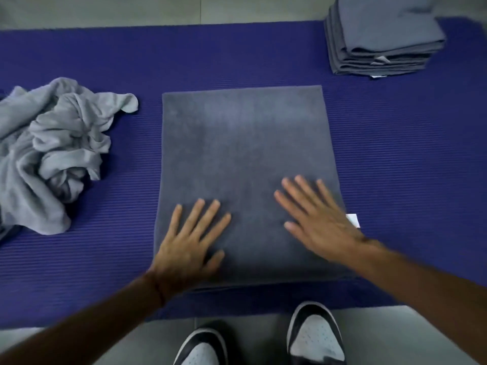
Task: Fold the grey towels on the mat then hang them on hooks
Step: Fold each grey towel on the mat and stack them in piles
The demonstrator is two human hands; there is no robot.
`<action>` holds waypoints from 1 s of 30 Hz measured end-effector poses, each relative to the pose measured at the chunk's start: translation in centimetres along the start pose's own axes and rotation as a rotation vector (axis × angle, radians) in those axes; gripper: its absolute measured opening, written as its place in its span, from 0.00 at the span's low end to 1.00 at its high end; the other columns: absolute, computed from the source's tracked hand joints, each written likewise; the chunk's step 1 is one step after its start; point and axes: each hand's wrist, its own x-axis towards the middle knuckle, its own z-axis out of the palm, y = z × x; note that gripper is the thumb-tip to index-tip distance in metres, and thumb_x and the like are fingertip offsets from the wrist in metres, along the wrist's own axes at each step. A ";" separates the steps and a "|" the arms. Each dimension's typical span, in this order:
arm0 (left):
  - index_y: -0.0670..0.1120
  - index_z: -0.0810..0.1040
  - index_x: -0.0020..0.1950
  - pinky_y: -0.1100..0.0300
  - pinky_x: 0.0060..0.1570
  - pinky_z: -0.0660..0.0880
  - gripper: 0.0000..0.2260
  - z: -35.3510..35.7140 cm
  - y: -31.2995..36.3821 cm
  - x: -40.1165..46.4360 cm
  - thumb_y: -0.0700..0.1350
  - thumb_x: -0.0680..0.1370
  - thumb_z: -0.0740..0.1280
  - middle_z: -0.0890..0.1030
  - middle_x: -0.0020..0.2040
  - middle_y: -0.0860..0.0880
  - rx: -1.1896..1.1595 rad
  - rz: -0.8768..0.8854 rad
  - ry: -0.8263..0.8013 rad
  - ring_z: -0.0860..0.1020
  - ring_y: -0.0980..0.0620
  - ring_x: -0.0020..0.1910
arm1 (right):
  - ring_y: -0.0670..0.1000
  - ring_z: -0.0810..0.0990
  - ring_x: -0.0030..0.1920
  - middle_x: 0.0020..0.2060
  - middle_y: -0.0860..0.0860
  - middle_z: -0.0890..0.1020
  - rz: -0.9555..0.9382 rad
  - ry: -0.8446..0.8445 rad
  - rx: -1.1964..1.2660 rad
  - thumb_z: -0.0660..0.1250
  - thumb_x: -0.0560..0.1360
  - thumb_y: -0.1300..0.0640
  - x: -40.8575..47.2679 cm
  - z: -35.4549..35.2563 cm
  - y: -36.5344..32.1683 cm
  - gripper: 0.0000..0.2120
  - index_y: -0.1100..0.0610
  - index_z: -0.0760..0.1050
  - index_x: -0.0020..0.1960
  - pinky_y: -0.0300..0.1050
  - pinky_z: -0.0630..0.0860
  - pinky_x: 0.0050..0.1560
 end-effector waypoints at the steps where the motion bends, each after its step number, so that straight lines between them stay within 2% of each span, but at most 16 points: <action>1: 0.54 0.59 0.81 0.32 0.73 0.57 0.32 0.8 0.7 -1.6 0.62 0.79 0.59 0.56 0.82 0.46 -0.002 0.022 -0.001 0.54 0.41 0.81 | 0.57 0.47 0.82 0.83 0.53 0.50 -0.037 -0.013 0.018 0.48 0.84 0.40 -1.2 0.7 -1.4 0.32 0.53 0.51 0.83 0.65 0.51 0.79; 3: 0.54 0.59 0.81 0.31 0.72 0.58 0.31 1.8 0.7 -3.1 0.61 0.80 0.59 0.56 0.82 0.46 0.006 0.025 -0.022 0.55 0.41 0.81 | 0.56 0.47 0.82 0.83 0.52 0.49 -0.021 -0.035 0.035 0.48 0.84 0.40 -3.0 1.7 -2.1 0.32 0.52 0.49 0.83 0.64 0.53 0.79; 6: 0.54 0.58 0.81 0.31 0.73 0.57 0.30 1.5 0.7 -3.2 0.62 0.81 0.57 0.56 0.82 0.46 0.004 -0.003 -0.039 0.54 0.40 0.81 | 0.56 0.47 0.82 0.83 0.54 0.49 0.100 -0.034 0.075 0.48 0.84 0.40 -4.2 1.6 -1.7 0.32 0.53 0.49 0.83 0.63 0.55 0.78; 10: 0.55 0.54 0.82 0.27 0.71 0.57 0.32 1.4 0.8 -3.9 0.63 0.80 0.57 0.54 0.83 0.46 0.013 0.012 -0.029 0.52 0.38 0.81 | 0.56 0.47 0.82 0.83 0.54 0.48 0.152 -0.063 0.058 0.45 0.84 0.40 -5.2 1.6 -1.0 0.32 0.55 0.49 0.83 0.63 0.56 0.78; 13: 0.57 0.55 0.82 0.23 0.69 0.55 0.36 1.0 0.8 -4.7 0.66 0.76 0.59 0.54 0.83 0.46 0.034 0.128 -0.037 0.54 0.37 0.80 | 0.57 0.49 0.82 0.83 0.56 0.50 0.159 -0.067 0.008 0.46 0.84 0.39 -5.8 1.1 -0.6 0.33 0.57 0.52 0.83 0.65 0.56 0.78; 15: 0.55 0.62 0.80 0.26 0.70 0.58 0.34 0.8 1.3 -4.8 0.64 0.76 0.61 0.57 0.82 0.47 0.040 0.261 -0.038 0.58 0.40 0.80 | 0.58 0.56 0.81 0.81 0.56 0.57 0.040 -0.054 0.036 0.53 0.81 0.38 -5.6 0.5 -1.1 0.33 0.55 0.61 0.81 0.66 0.55 0.77; 17: 0.52 0.73 0.73 0.31 0.69 0.66 0.23 0.7 1.5 -4.2 0.57 0.79 0.62 0.65 0.79 0.47 -0.017 0.346 0.030 0.65 0.43 0.77 | 0.55 0.62 0.78 0.77 0.52 0.66 -0.165 -0.058 0.156 0.61 0.78 0.36 -5.4 -0.1 -2.3 0.30 0.51 0.69 0.75 0.62 0.54 0.78; 20: 0.49 0.79 0.59 0.38 0.69 0.69 0.11 0.8 1.4 -3.2 0.51 0.81 0.63 0.71 0.75 0.44 -0.079 0.390 0.083 0.70 0.43 0.73 | 0.53 0.59 0.78 0.73 0.52 0.65 -0.258 -0.153 0.241 0.64 0.72 0.29 -4.8 -0.6 -3.9 0.34 0.48 0.69 0.71 0.59 0.50 0.78; 23: 0.47 0.80 0.57 0.43 0.68 0.72 0.10 0.5 2.4 -3.2 0.48 0.81 0.62 0.75 0.71 0.43 -0.003 0.450 0.131 0.74 0.43 0.69 | 0.54 0.60 0.76 0.70 0.52 0.66 -0.295 -0.157 0.180 0.64 0.70 0.30 -4.2 -0.5 -4.8 0.33 0.49 0.70 0.68 0.62 0.52 0.77; 25: 0.46 0.81 0.53 0.46 0.62 0.76 0.11 0.4 2.8 -3.1 0.45 0.80 0.60 0.82 0.60 0.45 0.033 0.423 0.186 0.79 0.43 0.58 | 0.54 0.64 0.74 0.68 0.52 0.69 -0.310 -0.119 0.173 0.64 0.71 0.33 -4.0 -0.5 -5.0 0.28 0.48 0.72 0.64 0.60 0.55 0.77; 27: 0.47 0.82 0.49 0.50 0.56 0.77 0.10 0.1 3.2 -2.8 0.44 0.79 0.60 0.82 0.49 0.47 -0.025 0.303 0.206 0.80 0.45 0.48 | 0.54 0.69 0.71 0.64 0.51 0.72 -0.308 -0.048 0.191 0.65 0.74 0.39 -4.0 -0.3 -5.2 0.21 0.49 0.74 0.61 0.57 0.59 0.76; 30: 0.45 0.82 0.47 0.55 0.50 0.74 0.09 -0.4 3.4 -2.3 0.45 0.77 0.62 0.81 0.42 0.47 -0.221 0.085 0.268 0.80 0.47 0.40 | 0.53 0.72 0.67 0.62 0.50 0.75 -0.280 -0.008 0.208 0.66 0.72 0.45 -4.0 -0.4 -5.8 0.19 0.51 0.77 0.60 0.56 0.65 0.72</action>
